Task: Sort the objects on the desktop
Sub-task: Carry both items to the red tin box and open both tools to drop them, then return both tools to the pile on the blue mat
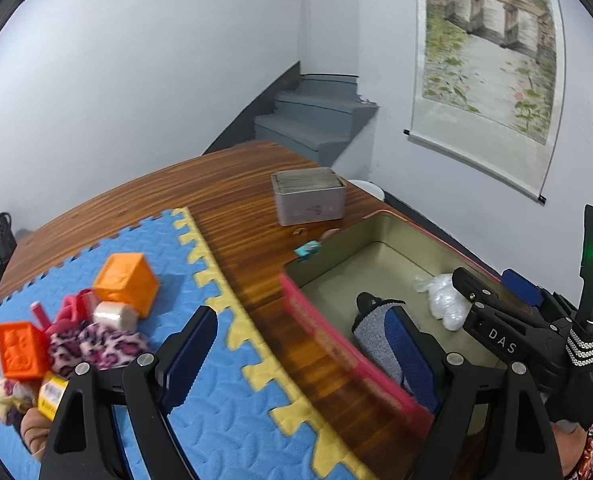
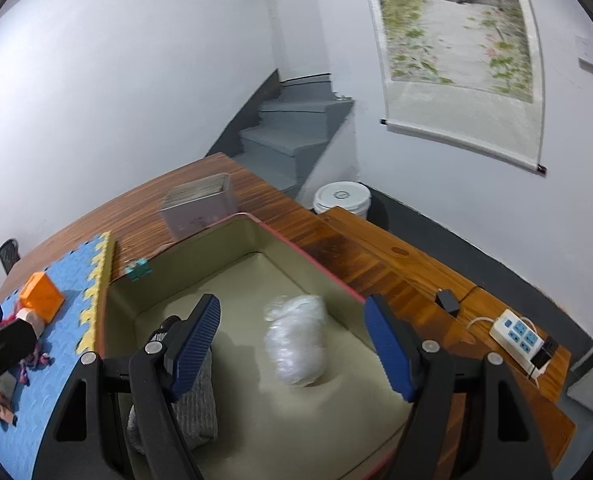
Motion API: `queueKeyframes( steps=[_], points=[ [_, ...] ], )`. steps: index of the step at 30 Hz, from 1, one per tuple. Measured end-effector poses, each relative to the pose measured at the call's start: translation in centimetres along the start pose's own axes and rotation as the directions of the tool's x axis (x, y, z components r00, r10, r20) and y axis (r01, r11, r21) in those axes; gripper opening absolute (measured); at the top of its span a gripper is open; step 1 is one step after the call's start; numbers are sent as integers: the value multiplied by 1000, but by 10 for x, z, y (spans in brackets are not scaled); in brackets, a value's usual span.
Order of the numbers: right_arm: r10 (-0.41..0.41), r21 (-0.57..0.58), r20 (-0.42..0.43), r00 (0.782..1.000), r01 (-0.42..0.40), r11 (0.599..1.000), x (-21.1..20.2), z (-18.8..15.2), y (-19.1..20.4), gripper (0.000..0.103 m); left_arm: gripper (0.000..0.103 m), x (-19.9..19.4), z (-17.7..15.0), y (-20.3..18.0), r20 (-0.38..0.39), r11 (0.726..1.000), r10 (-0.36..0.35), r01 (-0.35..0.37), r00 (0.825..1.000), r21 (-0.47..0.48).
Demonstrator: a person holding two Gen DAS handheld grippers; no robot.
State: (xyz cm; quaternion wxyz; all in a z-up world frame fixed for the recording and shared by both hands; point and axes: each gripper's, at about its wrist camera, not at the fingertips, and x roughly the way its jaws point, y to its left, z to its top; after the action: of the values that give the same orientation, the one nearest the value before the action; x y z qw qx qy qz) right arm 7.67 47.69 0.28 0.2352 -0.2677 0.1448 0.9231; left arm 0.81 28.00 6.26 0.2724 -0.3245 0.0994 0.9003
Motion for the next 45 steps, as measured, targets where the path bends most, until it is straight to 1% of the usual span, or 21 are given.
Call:
queueKeyframes(
  steps=[3,10,16,19,24,28,30,32,34,36,37,39,40,42,45],
  points=[
    [8,-34,-9,1000,-8,999,-3,0,15,78,87,-7,-5,13,3,1000,13,-13,1000,-17],
    [57,-84,-87,995,-64,994,-1,-2,49,78,87,-18,-21,54,-4,995,57,-57,998,-83],
    [78,-157,-99,992,-93,983,-8,-4,92,78,87,-33,-38,98,-4,983,103,-102,995,-154],
    [86,-201,-108,990,-106,974,-8,-5,115,78,87,-42,-48,122,-1,974,133,-130,991,-188],
    [109,-288,-119,987,-139,947,-15,-14,162,78,87,-58,-66,163,4,954,186,-179,983,-242],
    [145,-353,-141,979,-187,917,-21,-26,203,78,87,-72,-83,196,9,933,240,-228,971,-279],
    [175,-379,-168,970,-227,897,-23,-33,223,78,87,-78,-94,216,2,915,276,-262,961,-307],
    [216,-398,-207,954,-284,872,-24,-43,243,78,87,-82,-104,233,-11,898,293,-279,956,-341],
    [274,-393,-252,928,-357,848,-25,-51,258,78,87,-84,-114,249,-25,880,307,-293,952,-373],
    [353,-367,-312,882,-455,811,-26,-58,269,78,87,-84,-123,262,-39,864,317,-305,948,-400],
    [393,-349,-342,854,-503,791,-26,-62,272,78,87,-84,-126,267,-45,858,320,-310,946,-411],
    [448,-320,-391,804,-575,753,-25,-70,280,78,87,-81,-132,274,-57,848,319,-312,946,-428],
    [457,-320,-402,794,-589,742,-24,-74,285,78,87,-81,-134,277,-61,846,317,-312,946,-432],
    [456,-331,-417,787,-598,730,-22,-81,293,78,87,-77,-137,280,-69,846,307,-306,949,-436],
    [457,-340,-438,774,-613,713,-22,-88,301,78,87,-76,-138,278,-65,855,297,-295,953,-427]
  ],
)
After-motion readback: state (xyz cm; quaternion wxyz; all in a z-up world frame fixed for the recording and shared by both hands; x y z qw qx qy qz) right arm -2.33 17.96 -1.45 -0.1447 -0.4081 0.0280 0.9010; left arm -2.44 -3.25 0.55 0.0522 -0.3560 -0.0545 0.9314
